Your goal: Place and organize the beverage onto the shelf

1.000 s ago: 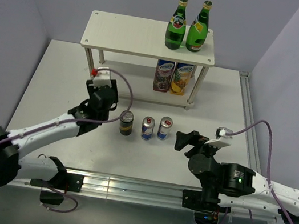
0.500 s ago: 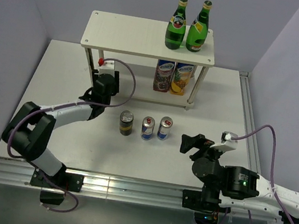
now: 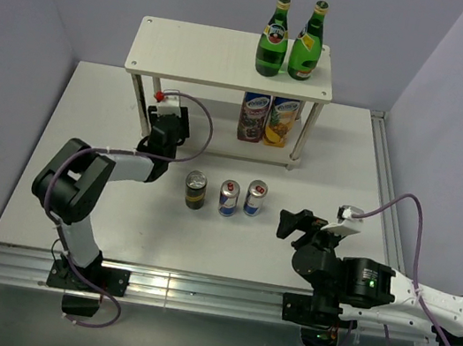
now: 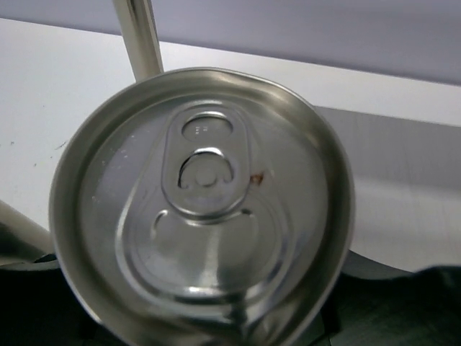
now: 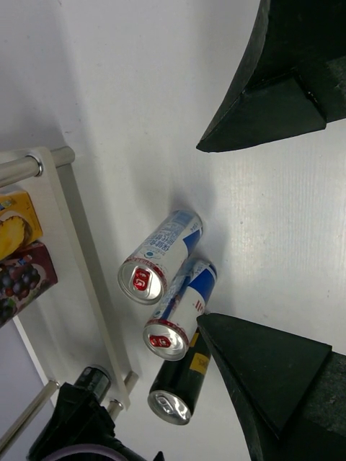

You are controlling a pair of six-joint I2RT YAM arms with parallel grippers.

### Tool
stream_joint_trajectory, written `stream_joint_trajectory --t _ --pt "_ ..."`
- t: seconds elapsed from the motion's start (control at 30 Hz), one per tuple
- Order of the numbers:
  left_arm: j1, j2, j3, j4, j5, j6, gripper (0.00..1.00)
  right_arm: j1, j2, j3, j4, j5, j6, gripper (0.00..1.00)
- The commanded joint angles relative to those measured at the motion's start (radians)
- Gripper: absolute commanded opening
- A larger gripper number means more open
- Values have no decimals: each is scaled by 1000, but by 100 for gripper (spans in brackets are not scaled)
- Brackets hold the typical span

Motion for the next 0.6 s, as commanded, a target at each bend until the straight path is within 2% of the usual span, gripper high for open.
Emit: stream_joint_trajectory --t 0.0,0.3,0.47,0.57 --pt "18 6 49 208 -2 -9 0 8 1 -9 49 49 0 100" --pt "43 60 71 214 -3 -15 1 8 10 -26 90 45 -26 100" --pt "44 80 156 40 -61 -44 3 8 18 -21 87 39 -29 100" --pt "43 72 163 22 -48 -47 26 8 17 -24 90 36 -32 100"
